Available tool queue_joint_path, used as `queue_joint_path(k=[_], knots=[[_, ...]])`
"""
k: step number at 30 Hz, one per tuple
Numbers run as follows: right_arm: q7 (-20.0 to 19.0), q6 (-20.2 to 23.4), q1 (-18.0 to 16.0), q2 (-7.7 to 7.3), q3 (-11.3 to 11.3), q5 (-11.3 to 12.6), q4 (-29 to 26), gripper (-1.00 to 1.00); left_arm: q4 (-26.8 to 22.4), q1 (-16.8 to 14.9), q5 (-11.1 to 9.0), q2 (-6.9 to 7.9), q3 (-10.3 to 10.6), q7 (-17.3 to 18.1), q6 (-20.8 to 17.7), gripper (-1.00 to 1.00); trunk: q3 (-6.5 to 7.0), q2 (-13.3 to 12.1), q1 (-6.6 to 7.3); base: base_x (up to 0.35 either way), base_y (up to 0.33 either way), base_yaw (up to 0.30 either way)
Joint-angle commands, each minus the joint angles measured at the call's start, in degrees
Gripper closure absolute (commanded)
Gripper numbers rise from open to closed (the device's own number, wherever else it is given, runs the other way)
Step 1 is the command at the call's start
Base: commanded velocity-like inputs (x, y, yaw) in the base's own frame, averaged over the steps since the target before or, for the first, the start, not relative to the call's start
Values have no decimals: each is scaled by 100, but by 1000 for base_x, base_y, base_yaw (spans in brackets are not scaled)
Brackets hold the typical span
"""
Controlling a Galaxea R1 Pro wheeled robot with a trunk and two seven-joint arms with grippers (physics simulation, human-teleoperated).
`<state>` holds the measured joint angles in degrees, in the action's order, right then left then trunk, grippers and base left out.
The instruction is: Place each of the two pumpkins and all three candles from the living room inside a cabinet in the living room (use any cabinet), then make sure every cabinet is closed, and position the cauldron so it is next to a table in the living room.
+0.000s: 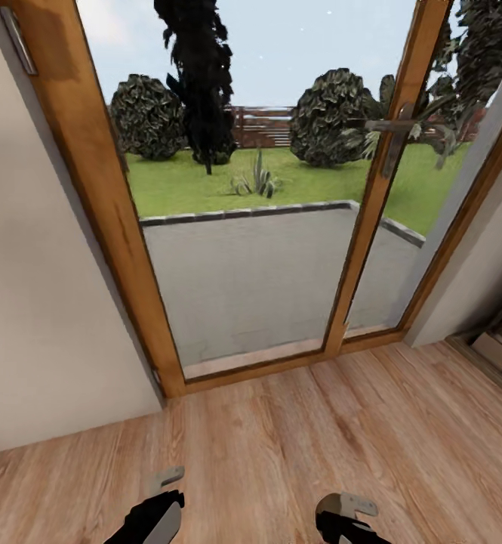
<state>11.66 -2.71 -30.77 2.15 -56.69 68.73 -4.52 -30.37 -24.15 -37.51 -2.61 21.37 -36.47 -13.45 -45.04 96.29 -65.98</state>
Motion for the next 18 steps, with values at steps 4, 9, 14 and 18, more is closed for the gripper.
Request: queue_joint_path(k=[4, 9, 14, 18], knots=[[15, -12, -6, 11, -68, 482, -10, 100, -13, -2, -28, 6, 41, -45, -26, -100, -5, 2, 1, 0, 0, -276], [12, -3, -4, 11, -78, 618, -32, 100, -13, -2, -29, 6, 42, -45, -26, -100, -5, 2, 1, 0, 0, -276], [12, -2, -6, 10, -78, 631, -29, 100, -11, -2, -29, 6, 42, -45, -26, -100, -5, 2, 1, 0, 0, -278], [12, -2, -6, 8, -76, 633, -10, 100, -8, -2, -29, 6, 42, -45, -26, -100, -5, 2, 1, 0, 0, -278]])
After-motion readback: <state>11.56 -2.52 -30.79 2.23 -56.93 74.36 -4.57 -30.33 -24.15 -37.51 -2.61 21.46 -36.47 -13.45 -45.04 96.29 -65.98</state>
